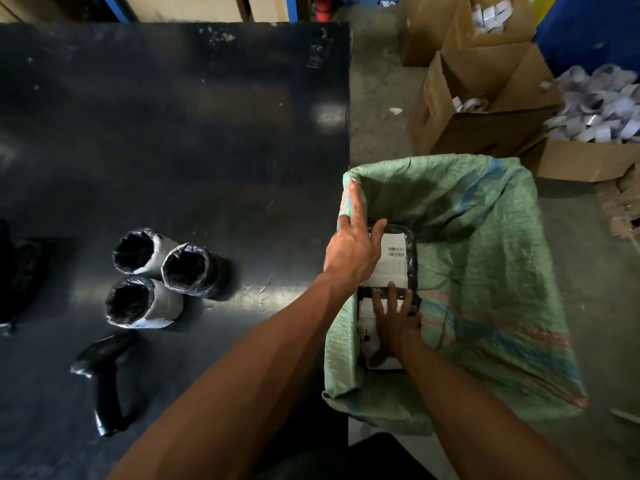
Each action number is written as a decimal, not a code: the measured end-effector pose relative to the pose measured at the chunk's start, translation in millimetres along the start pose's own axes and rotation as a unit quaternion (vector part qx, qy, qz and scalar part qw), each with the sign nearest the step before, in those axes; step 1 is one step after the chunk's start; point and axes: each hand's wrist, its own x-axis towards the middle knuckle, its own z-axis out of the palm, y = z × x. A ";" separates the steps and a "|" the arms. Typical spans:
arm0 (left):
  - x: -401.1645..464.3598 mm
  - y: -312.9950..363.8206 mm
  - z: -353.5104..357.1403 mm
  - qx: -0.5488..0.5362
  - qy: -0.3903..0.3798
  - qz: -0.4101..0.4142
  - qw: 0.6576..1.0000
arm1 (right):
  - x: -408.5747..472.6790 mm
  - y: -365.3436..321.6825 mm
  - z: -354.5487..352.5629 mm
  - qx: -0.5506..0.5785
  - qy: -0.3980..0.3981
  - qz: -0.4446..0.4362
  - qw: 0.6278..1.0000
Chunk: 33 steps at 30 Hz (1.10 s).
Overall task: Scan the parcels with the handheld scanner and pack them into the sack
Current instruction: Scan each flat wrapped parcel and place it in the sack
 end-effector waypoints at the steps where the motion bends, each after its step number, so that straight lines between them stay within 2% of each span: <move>1: -0.1 -1.5 1.0 -0.006 -0.001 0.002 1.000 | 3.2 -1.2 3.8 0.001 0.008 0.000 1.000; 10: -0.8 -6.6 -0.5 -0.044 -0.016 0.022 0.999 | 4.6 5.4 9.8 0.023 0.024 -0.024 0.999; 14: -1.9 -3.3 -3.0 -0.043 -0.032 0.022 0.998 | -2.8 20.8 -18.2 0.068 0.019 -0.032 0.997; 17: -5.5 -2.3 -15.3 -0.073 -0.100 0.013 0.992 | -26.9 23.5 -39.0 0.150 0.085 -0.008 0.985; 20: -13.0 -10.3 -38.3 -0.082 -0.164 0.037 0.982 | -59.2 20.9 -46.8 0.279 0.175 0.015 0.944; 23: -22.5 -31.4 -63.6 -0.050 -0.131 0.079 0.987 | -91.3 13.6 -63.8 0.320 0.278 0.034 0.905; 28: -37.4 -102.9 -116.9 -0.027 -0.031 0.060 0.997 | -140.4 -28.2 -115.2 0.362 0.430 0.034 0.826; 30: -41.6 -142.8 -144.6 -0.038 0.014 0.043 0.998 | -156.5 -64.3 -138.8 0.348 0.470 0.007 0.811; 33: -47.3 -209.4 -190.1 -0.059 0.077 0.008 0.995 | -173.2 -131.2 -167.6 0.309 0.490 -0.055 0.813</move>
